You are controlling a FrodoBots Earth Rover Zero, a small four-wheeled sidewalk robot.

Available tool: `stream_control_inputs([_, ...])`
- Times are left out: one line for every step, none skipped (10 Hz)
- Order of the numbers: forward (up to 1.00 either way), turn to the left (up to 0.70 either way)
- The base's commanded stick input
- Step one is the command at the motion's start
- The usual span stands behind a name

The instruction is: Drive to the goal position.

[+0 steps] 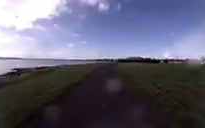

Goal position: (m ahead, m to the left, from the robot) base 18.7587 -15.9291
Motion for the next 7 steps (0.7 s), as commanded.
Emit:
stream_control_inputs([0.70,0.00])
stream_control_inputs([0.70,0.00])
stream_control_inputs([0.70,0.00])
stream_control_inputs([0.70,0.00])
stream_control_inputs([0.70,0.00])
stream_control_inputs([0.70,0.00])
stream_control_inputs([0.70,0.00])
